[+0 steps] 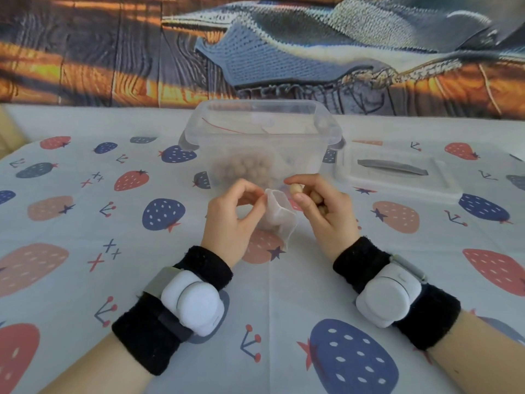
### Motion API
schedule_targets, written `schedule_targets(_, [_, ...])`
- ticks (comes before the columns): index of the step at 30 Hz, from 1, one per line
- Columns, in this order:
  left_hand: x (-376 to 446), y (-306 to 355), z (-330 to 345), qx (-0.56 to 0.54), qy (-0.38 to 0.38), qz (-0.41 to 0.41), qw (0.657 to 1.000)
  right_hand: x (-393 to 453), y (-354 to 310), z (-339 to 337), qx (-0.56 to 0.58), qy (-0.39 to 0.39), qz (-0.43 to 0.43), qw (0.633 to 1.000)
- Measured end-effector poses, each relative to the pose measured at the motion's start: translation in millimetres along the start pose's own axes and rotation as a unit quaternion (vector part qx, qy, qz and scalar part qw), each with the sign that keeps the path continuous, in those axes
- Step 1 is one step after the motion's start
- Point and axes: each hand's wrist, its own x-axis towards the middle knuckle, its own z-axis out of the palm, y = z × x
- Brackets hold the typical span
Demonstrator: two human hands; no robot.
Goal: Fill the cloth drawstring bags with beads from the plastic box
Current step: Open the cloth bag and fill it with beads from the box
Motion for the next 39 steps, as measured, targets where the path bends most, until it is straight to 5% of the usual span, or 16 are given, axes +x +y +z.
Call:
schedule_targets(26, [2, -6, 0, -0.013, 0.013, -0.063, 0.998, 1, 11, 2, -0.051, -0.033, 0.039, 0.997])
schedule_targets(33, [3, -15, -4, -0.046, -0.082, -0.123, 0.988, -1, 26, 2, -0.071, -0.065, 0.100, 0.990])
schedule_targets(39, [1, -18, -16, -0.078, -0.187, -0.158, 0.966, 0, 19, 1, -0.070, -0.075, 0.051, 0.993])
